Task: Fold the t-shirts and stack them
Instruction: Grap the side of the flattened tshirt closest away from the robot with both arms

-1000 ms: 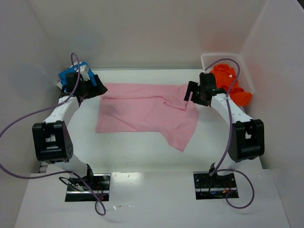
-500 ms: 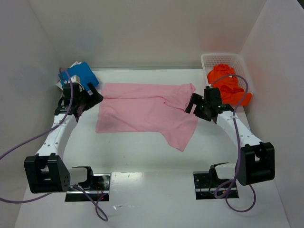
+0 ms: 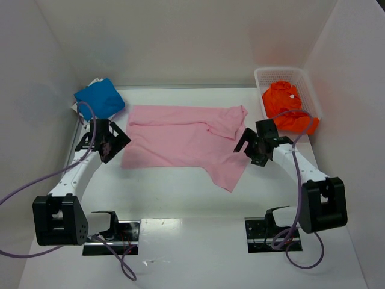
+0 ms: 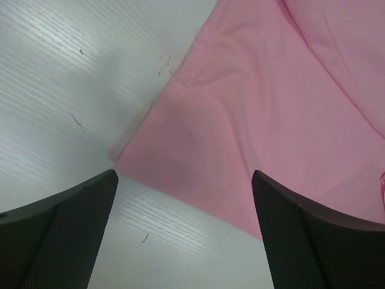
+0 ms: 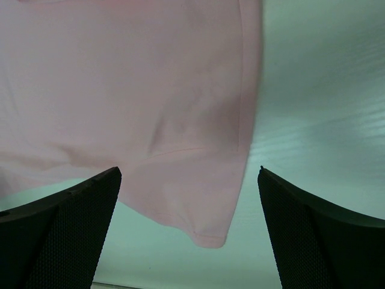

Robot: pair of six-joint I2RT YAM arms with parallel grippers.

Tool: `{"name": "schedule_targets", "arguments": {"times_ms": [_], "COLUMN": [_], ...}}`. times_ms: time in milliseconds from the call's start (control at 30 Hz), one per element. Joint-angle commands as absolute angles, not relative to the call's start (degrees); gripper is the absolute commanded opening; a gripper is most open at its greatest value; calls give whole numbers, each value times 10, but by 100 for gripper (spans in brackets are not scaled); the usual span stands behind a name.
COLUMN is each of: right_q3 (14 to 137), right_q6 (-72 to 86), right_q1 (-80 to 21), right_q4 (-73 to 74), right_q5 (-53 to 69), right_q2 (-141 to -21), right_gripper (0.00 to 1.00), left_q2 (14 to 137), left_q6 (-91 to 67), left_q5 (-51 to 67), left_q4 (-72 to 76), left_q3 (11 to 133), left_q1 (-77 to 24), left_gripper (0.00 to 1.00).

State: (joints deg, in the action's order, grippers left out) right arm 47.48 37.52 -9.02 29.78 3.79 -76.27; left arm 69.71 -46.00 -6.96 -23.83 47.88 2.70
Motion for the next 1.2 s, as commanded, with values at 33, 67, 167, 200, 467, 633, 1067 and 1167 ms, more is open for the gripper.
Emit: {"name": "schedule_targets", "arguments": {"times_ms": [33,67,167,200,467,633,1067,1167], "right_q3": [439,428,405,398,342,342,336,341], "right_q6": [439,447,462,462,476,489,471,471], "right_q1": [-94,-94,-94,-94,-99,-124,-141,-141], "right_q4": [290,290,290,290,282,282,258,258], "right_q5": [32,32,38,38,49,49,47,33], "right_q2": [-694,-687,-665,-658,-628,-639,-699,-706], "right_gripper": [100,100,100,100,100,100,84,82], "left_q2": [721,721,726,731,788,788,777,766], "left_q6": [-476,-476,-466,-466,-453,-453,-453,-453], "left_q5": [-70,-62,-49,-49,-22,-14,-25,-25], "left_q4": [-217,-208,-191,-186,-191,-196,-207,-207], "left_q3": [475,475,475,475,495,484,479,474], "left_q1": [27,27,27,27,27,27,27,27], "left_gripper": [100,100,100,100,100,100,100,100]}}
